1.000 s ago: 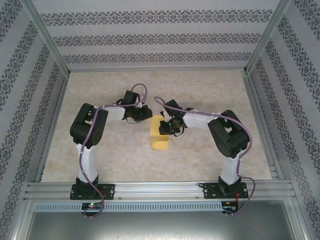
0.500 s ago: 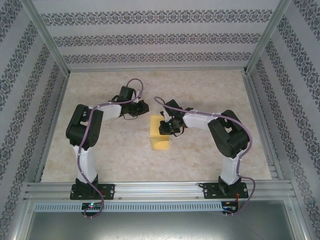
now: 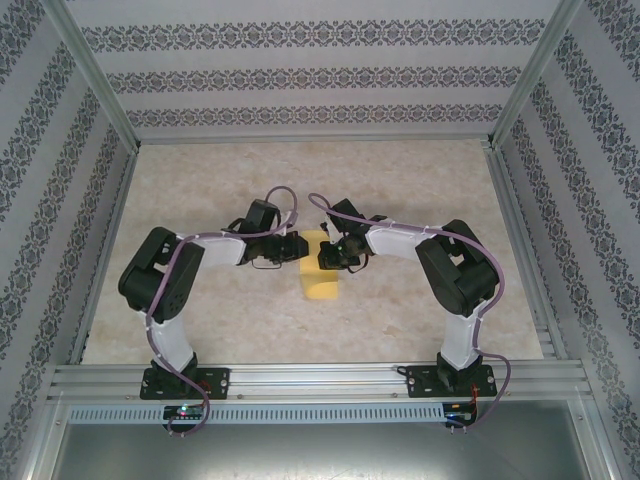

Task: Fold a paper plane with a square sheet of paper (fold left side to right side)
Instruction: Hold the square sheet of paper at the center of the table.

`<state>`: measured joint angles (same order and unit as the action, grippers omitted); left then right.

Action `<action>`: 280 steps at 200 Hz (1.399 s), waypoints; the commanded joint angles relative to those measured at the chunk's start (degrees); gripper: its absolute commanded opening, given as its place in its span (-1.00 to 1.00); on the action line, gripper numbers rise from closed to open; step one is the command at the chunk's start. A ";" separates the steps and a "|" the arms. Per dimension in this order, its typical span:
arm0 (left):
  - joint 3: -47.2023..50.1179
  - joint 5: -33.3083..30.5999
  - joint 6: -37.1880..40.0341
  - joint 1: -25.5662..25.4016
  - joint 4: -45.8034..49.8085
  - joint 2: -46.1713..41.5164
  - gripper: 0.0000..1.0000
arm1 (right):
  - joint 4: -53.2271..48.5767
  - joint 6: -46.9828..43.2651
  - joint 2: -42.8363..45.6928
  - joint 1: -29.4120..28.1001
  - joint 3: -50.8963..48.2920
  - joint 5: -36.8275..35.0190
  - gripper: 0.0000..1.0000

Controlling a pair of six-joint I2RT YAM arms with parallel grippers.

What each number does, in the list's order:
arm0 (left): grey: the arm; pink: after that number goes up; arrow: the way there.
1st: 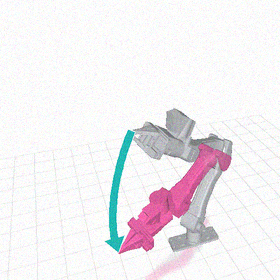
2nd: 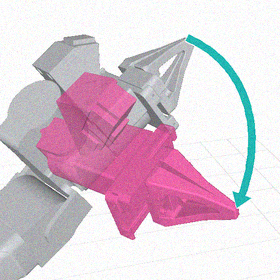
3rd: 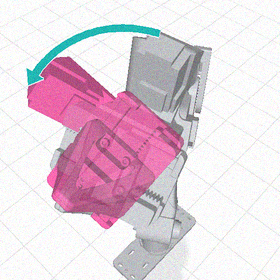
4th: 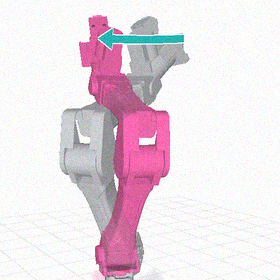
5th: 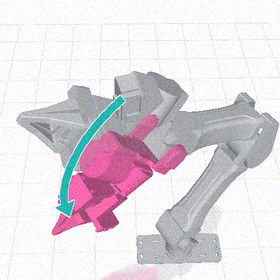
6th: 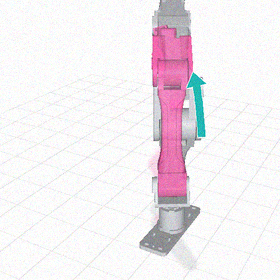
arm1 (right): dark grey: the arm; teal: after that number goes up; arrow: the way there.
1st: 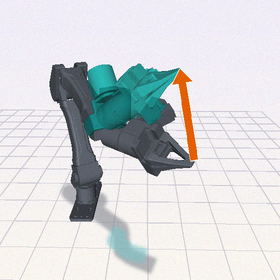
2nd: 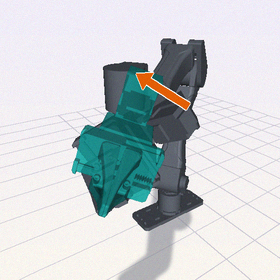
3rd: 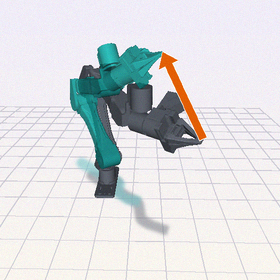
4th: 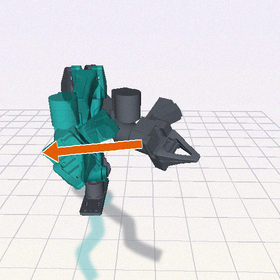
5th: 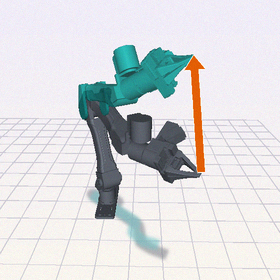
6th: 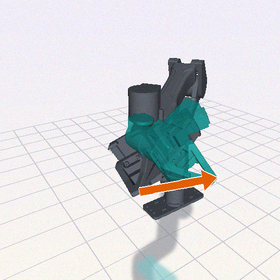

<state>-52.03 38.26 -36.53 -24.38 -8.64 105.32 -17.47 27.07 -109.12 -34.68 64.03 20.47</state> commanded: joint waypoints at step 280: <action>-0.36 -3.85 5.04 -3.21 5.01 -3.04 -0.65 | -0.28 1.93 -7.68 4.09 5.28 -2.06 -0.87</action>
<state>-53.54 34.68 -33.36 -26.74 -5.72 107.13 -13.15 28.73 -114.67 -29.89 70.24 21.08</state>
